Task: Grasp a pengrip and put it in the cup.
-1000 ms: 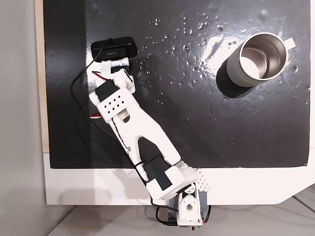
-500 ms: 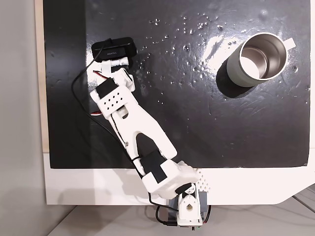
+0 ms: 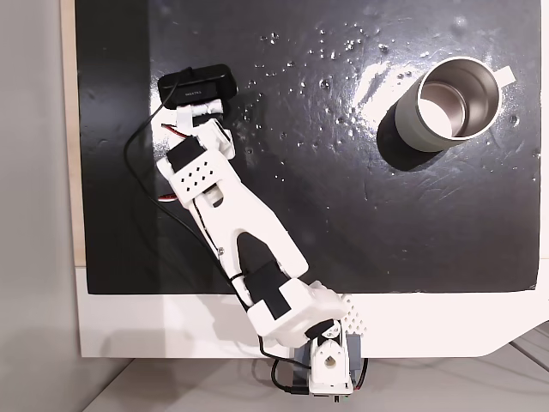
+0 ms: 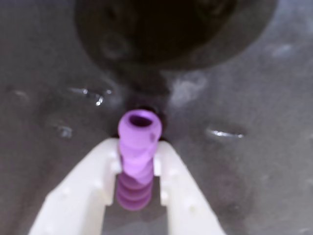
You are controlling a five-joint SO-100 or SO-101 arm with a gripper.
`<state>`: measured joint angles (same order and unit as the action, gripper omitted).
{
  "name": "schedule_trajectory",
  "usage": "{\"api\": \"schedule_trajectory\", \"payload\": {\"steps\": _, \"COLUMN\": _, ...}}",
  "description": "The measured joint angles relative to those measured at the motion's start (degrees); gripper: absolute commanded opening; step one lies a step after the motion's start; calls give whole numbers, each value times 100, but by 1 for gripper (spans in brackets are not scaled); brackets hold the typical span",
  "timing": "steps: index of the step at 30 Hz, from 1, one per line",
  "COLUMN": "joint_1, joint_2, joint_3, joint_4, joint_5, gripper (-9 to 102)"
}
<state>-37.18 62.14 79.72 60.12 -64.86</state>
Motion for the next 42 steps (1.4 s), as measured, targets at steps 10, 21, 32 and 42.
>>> {"api": "schedule_trajectory", "payload": {"steps": 10, "joint_1": 264, "joint_2": 703, "joint_3": -220, "joint_4": 932, "joint_5": 229, "gripper": 0}}
{"api": "schedule_trajectory", "payload": {"steps": 21, "joint_1": 1151, "joint_2": 2206, "joint_3": -765, "joint_4": 2241, "joint_5": 554, "gripper": 0}}
{"api": "schedule_trajectory", "payload": {"steps": 32, "joint_1": 2953, "joint_2": 3366, "joint_3": -1521, "joint_4": 3419, "joint_5": 896, "gripper": 0}}
{"api": "schedule_trajectory", "payload": {"steps": 42, "joint_1": 5256, "joint_2": 3779, "joint_3": -1696, "joint_4": 3357, "joint_5": 905, "gripper": 0}}
